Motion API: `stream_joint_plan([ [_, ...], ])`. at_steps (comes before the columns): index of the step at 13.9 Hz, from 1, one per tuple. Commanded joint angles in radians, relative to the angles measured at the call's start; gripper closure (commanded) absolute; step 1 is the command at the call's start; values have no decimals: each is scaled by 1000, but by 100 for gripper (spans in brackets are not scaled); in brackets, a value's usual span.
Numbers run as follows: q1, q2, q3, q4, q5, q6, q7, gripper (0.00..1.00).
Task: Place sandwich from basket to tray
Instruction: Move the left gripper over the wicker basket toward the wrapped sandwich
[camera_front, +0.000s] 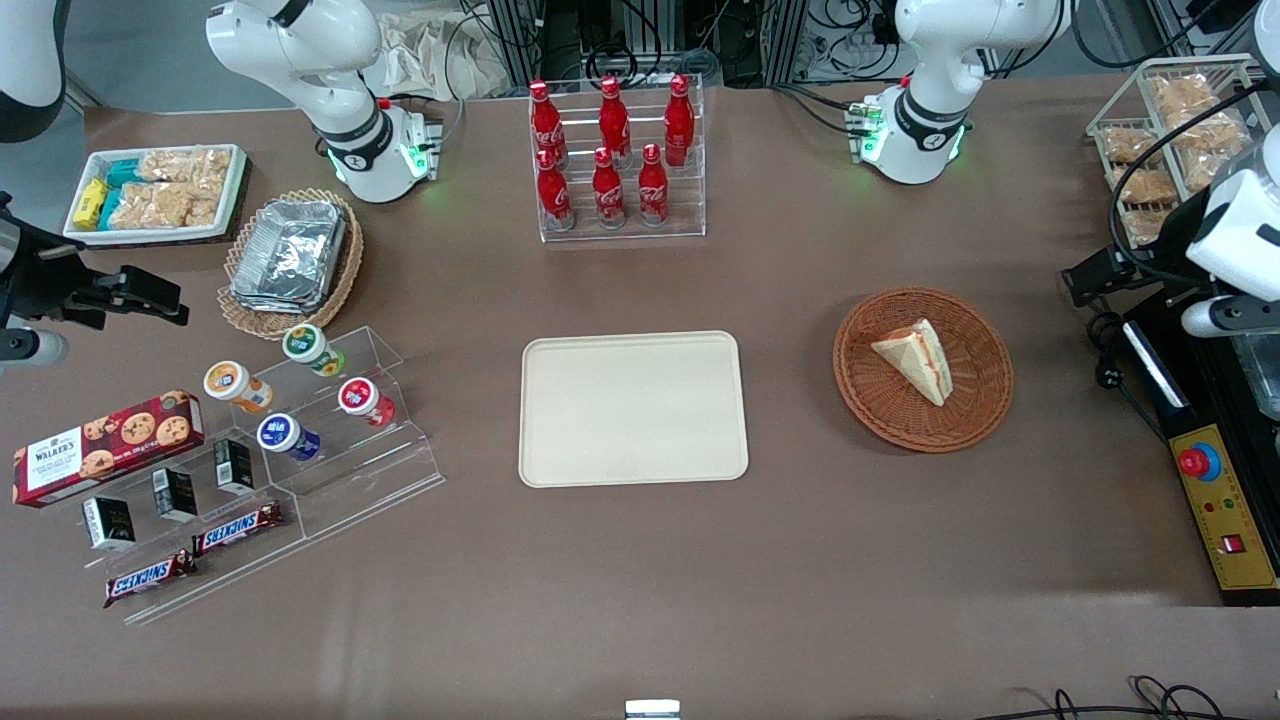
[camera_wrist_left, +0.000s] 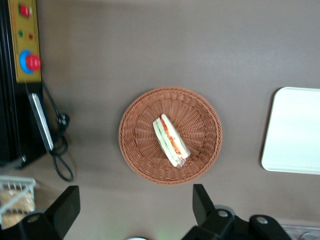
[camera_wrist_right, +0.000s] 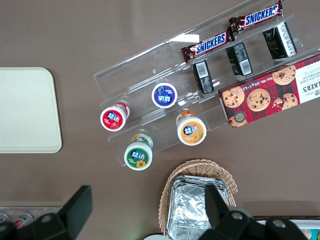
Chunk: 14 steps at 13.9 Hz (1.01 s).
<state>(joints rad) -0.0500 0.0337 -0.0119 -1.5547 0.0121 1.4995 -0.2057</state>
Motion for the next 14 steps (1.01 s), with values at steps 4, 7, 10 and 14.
stream_joint_plan([
  [4,-5,-105,-10,-305,-4,164,-185,0],
  [7,-2,-211,-40,-598,-7,437,-401,0],
  [10,-5,-190,-43,-700,-6,554,-493,0],
  [14,-27,-106,-76,-728,-4,660,-664,0],
])
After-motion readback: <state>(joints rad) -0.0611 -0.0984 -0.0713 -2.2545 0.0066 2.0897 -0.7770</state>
